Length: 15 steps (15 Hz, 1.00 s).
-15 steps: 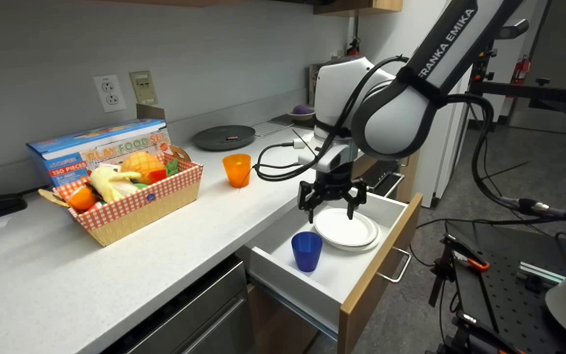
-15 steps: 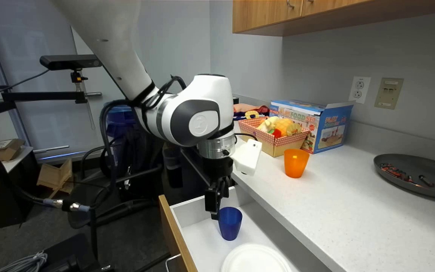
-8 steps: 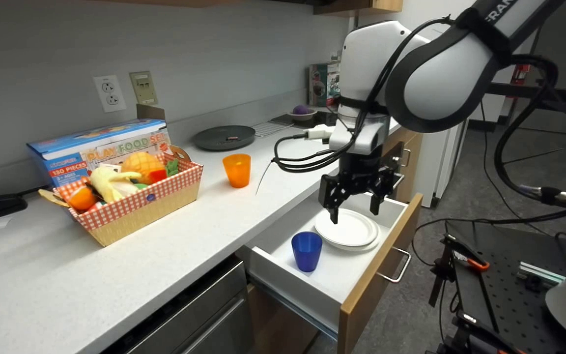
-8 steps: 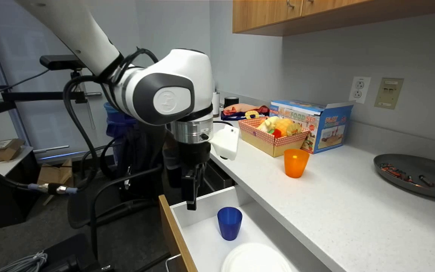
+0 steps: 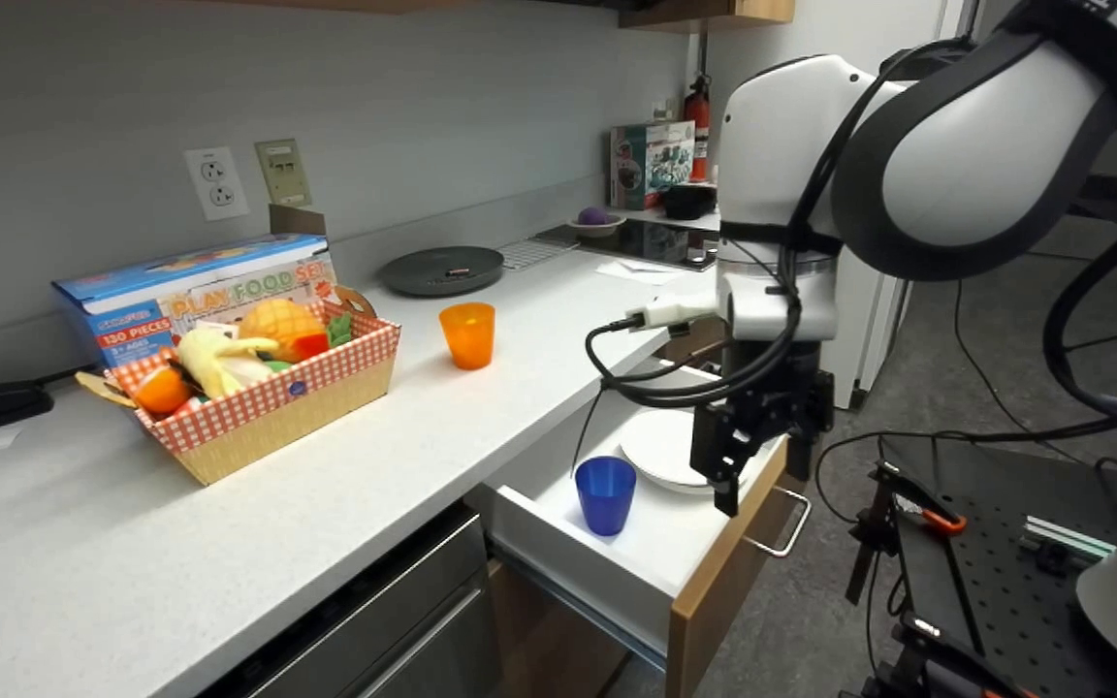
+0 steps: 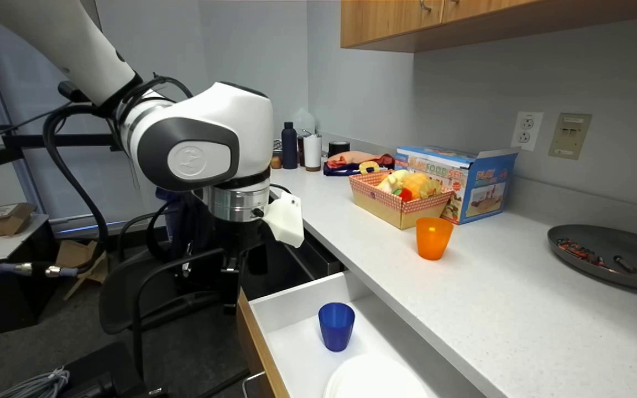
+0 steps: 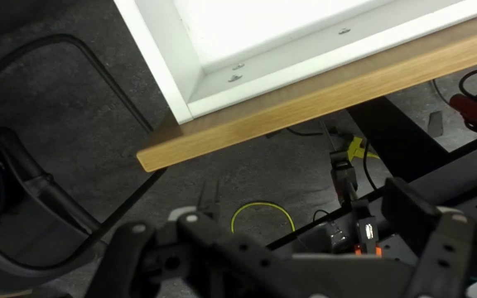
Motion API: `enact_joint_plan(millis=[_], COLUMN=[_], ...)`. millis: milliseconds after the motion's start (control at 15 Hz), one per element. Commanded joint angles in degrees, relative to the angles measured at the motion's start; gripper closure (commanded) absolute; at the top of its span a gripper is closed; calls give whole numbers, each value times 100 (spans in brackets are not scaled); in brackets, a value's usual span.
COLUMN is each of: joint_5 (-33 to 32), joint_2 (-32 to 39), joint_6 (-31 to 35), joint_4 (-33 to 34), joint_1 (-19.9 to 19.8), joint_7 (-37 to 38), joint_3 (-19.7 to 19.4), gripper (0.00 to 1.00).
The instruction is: Open the drawer, put the blue cup inside it, and then close it
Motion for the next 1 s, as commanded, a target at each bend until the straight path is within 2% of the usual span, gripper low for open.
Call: enact_joint_plan(millis=[0, 133, 400, 600, 733, 800, 933], joint_5=[-138, -209, 207, 81, -136, -193, -559], joint_2=[309, 592, 1139, 1509, 1692, 1883, 2116], joint_6=[12, 25, -50, -4, -27, 107, 258], joint_4=[2, 57, 241, 412, 608, 674, 863], joint_1=[34, -7, -44, -192, -213, -329, -407], joint_7=[-118, -150, -1001, -1375, -1061, -1203, -979], joint_3=[-38, -27, -40, 48, 153, 99, 87], gripper=[0, 0, 0, 0, 0, 0, 0])
